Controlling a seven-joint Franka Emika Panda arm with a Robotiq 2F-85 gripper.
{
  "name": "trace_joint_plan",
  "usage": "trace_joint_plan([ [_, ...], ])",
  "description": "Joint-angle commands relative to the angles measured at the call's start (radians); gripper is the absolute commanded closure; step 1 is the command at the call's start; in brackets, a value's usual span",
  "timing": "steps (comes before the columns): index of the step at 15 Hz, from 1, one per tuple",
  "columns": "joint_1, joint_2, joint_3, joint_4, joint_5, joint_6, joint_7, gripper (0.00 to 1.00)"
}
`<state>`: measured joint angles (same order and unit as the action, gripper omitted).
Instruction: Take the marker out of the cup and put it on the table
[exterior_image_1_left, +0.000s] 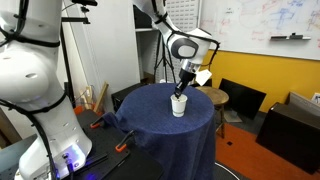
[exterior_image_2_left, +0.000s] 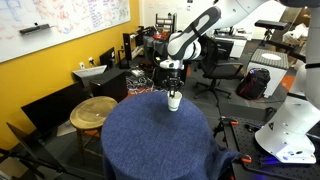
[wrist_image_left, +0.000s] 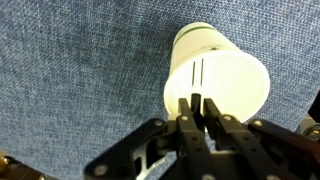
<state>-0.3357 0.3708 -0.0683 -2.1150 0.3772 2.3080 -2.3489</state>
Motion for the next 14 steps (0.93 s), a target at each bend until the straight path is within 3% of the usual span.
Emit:
trace_joint_plan([
  [1,-0.012,-0.071,0.009,-0.049,0.029,-0.009,-0.021,0.95],
  [14,0.038,-0.303,-0.025,-0.209,0.021,0.005,-0.005,0.95],
])
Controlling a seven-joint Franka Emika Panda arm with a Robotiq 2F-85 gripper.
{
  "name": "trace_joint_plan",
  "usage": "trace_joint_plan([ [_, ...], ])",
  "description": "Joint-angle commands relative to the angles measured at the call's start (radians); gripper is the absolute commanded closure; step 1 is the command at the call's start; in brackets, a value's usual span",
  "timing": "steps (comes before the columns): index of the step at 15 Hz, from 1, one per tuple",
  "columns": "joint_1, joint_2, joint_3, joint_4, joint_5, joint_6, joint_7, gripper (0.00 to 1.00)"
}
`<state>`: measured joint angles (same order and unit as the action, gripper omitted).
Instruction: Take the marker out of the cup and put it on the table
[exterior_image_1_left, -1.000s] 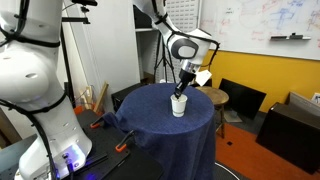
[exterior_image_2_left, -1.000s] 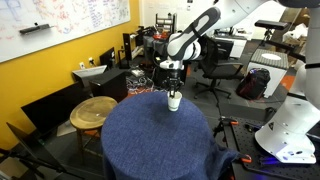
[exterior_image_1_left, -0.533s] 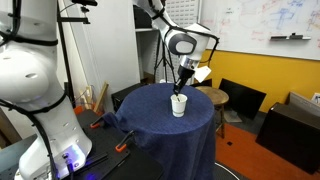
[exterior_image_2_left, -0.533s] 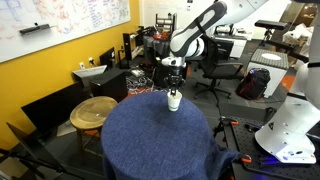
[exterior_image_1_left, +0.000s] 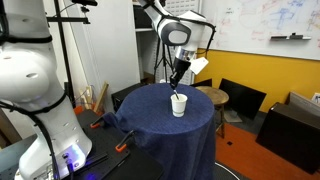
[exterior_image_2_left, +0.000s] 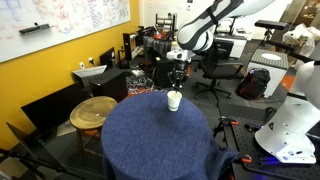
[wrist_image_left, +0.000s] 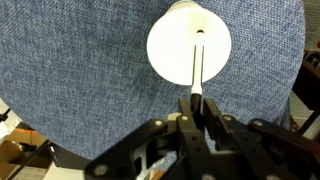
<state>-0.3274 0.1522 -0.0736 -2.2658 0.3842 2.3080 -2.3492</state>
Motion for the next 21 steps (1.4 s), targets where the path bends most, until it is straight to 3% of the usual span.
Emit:
trace_joint_plan([
  [1,0.038,-0.101,-0.022,-0.069,0.010,0.010,-0.003,0.95],
  [10,0.118,-0.165,-0.024,-0.095,-0.037,0.032,-0.004,0.95],
  [21,0.216,-0.114,0.006,-0.016,-0.267,0.010,0.023,0.95],
])
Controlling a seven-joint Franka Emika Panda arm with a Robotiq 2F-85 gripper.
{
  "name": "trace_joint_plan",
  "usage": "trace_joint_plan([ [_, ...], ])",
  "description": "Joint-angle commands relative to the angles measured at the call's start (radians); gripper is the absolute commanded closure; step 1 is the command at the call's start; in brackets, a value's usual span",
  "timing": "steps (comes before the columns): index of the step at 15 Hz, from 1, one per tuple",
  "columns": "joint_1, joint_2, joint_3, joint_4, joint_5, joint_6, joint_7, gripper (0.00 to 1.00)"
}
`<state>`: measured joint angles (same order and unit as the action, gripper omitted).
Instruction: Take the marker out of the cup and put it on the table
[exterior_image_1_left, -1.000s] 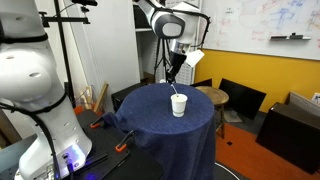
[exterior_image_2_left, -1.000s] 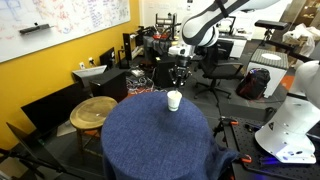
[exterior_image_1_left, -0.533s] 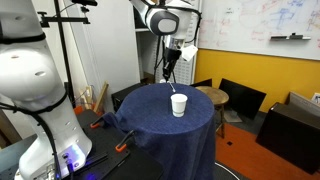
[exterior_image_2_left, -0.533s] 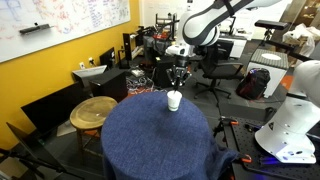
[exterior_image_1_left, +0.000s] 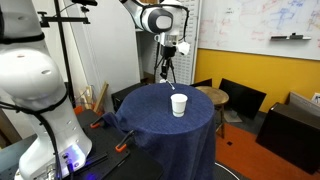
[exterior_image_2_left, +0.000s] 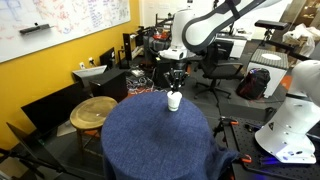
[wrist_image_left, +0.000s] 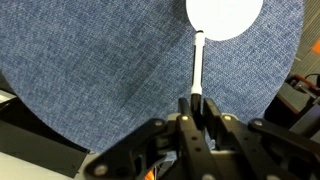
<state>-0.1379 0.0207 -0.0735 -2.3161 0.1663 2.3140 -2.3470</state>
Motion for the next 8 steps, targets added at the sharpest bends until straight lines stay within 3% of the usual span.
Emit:
trace_joint_plan([
  [1,0.035,0.023,0.010,0.042,-0.060,0.003,0.020,0.95],
  [8,0.080,0.113,0.049,0.120,-0.115,-0.013,0.013,0.95],
])
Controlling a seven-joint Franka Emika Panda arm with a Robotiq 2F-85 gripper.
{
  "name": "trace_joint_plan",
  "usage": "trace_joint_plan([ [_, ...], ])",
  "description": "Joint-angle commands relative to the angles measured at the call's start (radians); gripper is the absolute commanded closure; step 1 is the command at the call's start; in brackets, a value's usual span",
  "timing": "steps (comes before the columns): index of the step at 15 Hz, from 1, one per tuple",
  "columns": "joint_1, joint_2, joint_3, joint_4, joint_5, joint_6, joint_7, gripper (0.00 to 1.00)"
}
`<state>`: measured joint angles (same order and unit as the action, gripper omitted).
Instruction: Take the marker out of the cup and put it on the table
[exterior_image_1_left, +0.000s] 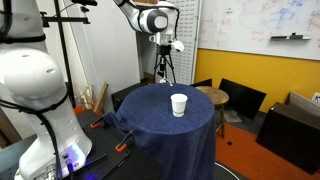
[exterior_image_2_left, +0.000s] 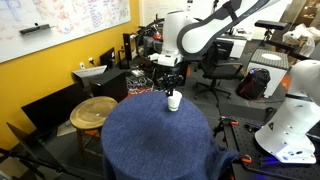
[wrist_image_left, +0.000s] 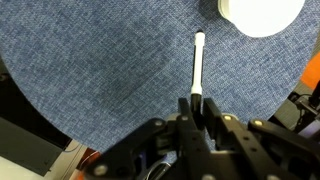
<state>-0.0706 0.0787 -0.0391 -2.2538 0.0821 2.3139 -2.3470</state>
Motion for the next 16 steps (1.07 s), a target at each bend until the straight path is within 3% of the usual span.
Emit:
trace_joint_plan([
  [1,0.016,0.070,0.021,0.070,-0.036,-0.018,0.013,0.95],
  [3,0.020,0.097,0.032,0.089,-0.048,-0.022,0.014,0.95],
  [4,0.021,0.107,0.037,0.097,-0.054,-0.026,0.015,0.88],
  [5,0.021,0.116,0.042,0.102,-0.057,-0.019,0.015,0.56],
  [7,0.022,0.130,0.047,0.114,-0.069,-0.020,0.016,0.48],
  [13,0.016,0.142,0.051,0.128,-0.066,-0.019,0.014,0.03],
  [16,0.014,0.139,0.052,0.128,-0.058,-0.017,0.015,0.00],
])
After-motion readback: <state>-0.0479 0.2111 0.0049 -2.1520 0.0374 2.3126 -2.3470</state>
